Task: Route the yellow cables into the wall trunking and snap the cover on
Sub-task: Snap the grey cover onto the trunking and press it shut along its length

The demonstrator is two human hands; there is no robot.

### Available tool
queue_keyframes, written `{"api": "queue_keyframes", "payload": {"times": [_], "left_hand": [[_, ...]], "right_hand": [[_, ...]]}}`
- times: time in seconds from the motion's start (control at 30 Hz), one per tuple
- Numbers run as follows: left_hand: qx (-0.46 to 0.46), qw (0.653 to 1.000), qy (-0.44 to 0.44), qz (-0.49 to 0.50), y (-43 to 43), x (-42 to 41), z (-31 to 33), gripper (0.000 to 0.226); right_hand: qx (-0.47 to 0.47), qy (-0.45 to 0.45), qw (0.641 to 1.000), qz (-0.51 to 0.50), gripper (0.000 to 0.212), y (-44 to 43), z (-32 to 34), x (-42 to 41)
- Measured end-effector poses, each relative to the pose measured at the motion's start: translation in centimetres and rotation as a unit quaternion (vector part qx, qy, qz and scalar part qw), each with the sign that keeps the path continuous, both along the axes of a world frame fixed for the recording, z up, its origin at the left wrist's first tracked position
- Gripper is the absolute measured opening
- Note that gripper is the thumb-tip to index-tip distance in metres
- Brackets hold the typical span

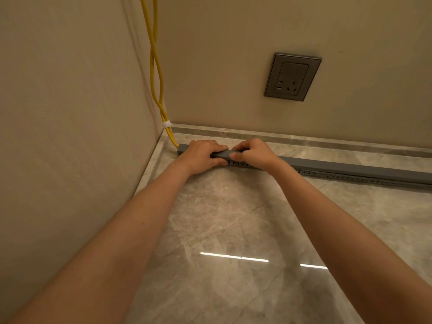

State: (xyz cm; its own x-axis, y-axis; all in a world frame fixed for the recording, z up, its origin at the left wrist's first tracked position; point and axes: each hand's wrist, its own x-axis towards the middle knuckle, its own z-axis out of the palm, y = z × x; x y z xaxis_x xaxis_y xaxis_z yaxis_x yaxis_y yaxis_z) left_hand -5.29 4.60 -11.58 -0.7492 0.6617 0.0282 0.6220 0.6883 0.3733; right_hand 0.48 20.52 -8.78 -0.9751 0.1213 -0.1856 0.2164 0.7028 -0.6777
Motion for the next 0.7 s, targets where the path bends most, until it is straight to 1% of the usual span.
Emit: {"api": "queue_keyframes", "payload": {"times": [0.07, 0.2, 0.27, 0.33, 0.37, 0.5, 0.6, 0.7], "left_hand": [[0.008, 1.000, -0.009, 0.008, 0.1, 0.0, 0.1, 0.041], [0.018, 0.999, -0.025, 0.038, 0.3, 0.3, 0.2, 0.045], [0.032, 0.996, -0.062, 0.046, 0.3, 0.2, 0.9, 0.041], [0.059, 0.988, -0.130, 0.058, 0.3, -0.2, 1.8, 0.034], [0.057, 0.985, -0.149, 0.059, 0.4, -0.4, 2.1, 0.032], [-0.023, 0.984, -0.168, 0.047, 1.2, -1.1, 2.8, 0.028], [-0.110, 0.977, -0.180, 0.025, 1.8, -1.7, 3.7, 0.032], [-0.161, 0.969, -0.186, 0.007, 1.6, -2.2, 4.3, 0.037]], "right_hand": [[-0.016, -0.026, 0.999, -0.016, 0.024, 0.0, 0.3, -0.6], [0.048, -0.074, 0.994, -0.058, 0.035, -0.5, 0.3, -2.5], [0.077, -0.093, 0.991, -0.062, 0.037, -0.7, 0.3, -3.2], [0.105, -0.105, 0.987, -0.056, 0.038, -0.7, 0.3, -3.5], [0.118, -0.110, 0.986, -0.051, 0.039, -0.7, 0.4, -3.5], [0.122, -0.114, 0.985, -0.041, 0.038, -0.7, 0.7, -3.5], [0.139, -0.110, 0.984, -0.012, 0.037, -0.9, 0.9, -3.6], [0.153, -0.103, 0.983, 0.019, 0.037, -1.0, 1.0, -3.4]]}}
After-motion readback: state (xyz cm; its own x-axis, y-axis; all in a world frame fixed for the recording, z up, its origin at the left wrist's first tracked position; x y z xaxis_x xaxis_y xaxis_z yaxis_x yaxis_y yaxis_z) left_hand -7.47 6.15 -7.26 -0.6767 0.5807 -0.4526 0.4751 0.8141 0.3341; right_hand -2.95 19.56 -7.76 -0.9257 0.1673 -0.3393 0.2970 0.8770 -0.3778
